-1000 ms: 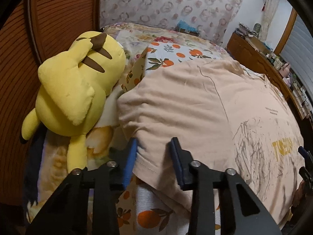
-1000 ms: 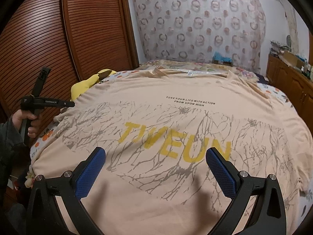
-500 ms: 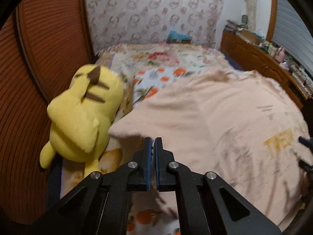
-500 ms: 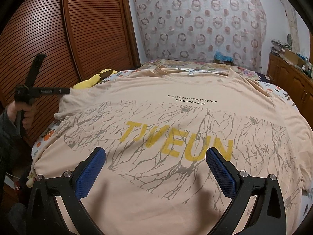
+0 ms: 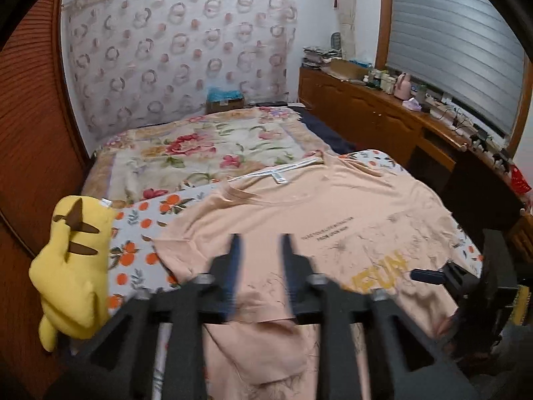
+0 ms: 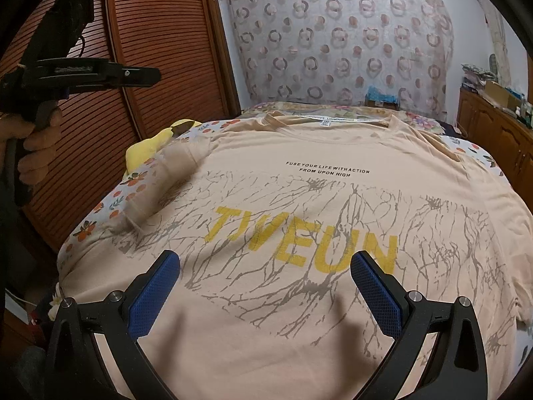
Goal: Fold small clothes
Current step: 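Fold the held sleeve over the shirt body with the left gripper and release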
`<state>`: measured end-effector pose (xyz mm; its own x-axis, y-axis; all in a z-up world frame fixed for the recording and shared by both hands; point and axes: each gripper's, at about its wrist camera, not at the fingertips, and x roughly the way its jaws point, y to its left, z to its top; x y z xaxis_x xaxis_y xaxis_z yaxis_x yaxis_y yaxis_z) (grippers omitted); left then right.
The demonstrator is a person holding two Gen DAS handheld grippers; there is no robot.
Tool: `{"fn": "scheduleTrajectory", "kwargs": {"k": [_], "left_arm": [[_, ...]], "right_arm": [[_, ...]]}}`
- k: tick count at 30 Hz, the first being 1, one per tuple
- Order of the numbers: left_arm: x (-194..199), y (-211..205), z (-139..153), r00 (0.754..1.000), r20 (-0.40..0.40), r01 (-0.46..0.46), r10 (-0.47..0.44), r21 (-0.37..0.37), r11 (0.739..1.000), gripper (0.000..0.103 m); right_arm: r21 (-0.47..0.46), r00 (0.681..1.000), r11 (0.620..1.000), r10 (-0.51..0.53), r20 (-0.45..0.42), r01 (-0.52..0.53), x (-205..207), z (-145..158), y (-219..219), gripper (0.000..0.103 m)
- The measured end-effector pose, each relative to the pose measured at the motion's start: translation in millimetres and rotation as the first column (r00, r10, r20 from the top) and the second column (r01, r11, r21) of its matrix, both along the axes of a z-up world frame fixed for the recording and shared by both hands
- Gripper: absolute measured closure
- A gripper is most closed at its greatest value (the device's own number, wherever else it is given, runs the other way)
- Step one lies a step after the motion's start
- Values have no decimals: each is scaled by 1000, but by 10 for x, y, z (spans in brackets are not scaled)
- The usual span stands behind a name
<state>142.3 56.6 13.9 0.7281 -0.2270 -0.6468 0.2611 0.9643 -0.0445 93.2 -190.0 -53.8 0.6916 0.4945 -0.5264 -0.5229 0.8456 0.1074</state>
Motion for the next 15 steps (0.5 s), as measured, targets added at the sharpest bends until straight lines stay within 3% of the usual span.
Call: {"fn": "scheduleTrajectory", "kwargs": {"k": [3, 5, 15], "left_arm": [[-56, 6, -92, 1000, 2, 5, -5, 31, 1000, 42], [-92, 48, -181, 1000, -10, -5, 5, 40, 999, 22], [-215, 522, -965, 984, -137, -113, 116, 28, 993, 19]], "right_arm": [[6, 1000, 1000, -1, 0, 1, 12, -2, -16, 1], [4, 1000, 1000, 0, 0, 0, 15, -1, -10, 1], [-4, 1000, 1000, 2, -2, -2, 14, 1, 8, 1]]}}
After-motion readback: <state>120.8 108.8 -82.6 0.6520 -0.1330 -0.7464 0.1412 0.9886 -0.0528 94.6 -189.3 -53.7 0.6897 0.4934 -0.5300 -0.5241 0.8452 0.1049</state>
